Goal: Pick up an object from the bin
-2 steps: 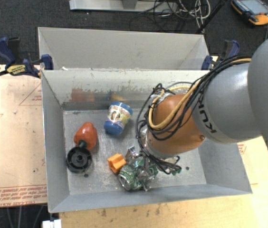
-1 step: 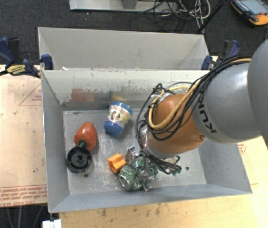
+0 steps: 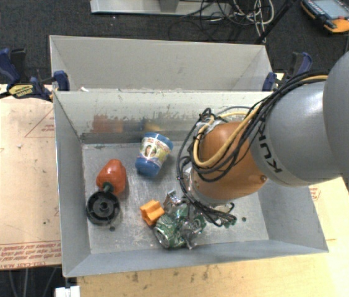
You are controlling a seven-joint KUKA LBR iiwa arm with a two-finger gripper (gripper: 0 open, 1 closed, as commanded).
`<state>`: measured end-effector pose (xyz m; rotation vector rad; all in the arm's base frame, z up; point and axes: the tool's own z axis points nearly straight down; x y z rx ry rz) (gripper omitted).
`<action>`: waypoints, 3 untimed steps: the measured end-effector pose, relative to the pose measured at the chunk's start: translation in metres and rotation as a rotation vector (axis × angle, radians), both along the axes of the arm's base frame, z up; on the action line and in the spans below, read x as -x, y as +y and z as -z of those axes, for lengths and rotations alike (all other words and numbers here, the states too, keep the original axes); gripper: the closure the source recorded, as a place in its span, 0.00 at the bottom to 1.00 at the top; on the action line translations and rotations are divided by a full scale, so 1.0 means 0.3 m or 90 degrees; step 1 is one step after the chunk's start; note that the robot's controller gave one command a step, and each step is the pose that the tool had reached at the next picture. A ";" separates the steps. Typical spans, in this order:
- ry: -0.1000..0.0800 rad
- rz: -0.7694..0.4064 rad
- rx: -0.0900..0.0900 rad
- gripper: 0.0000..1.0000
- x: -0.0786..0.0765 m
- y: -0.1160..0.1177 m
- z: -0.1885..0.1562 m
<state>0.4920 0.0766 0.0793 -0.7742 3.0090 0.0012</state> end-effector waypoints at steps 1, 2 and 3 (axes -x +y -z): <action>0.006 0.000 0.002 1.00 0.001 -0.001 -0.016; 0.012 0.001 0.003 1.00 0.007 -0.003 -0.046; 0.016 0.001 0.004 1.00 0.011 -0.003 -0.063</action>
Offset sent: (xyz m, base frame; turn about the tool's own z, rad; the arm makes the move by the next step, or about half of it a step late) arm -0.0001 0.0002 0.0047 0.0001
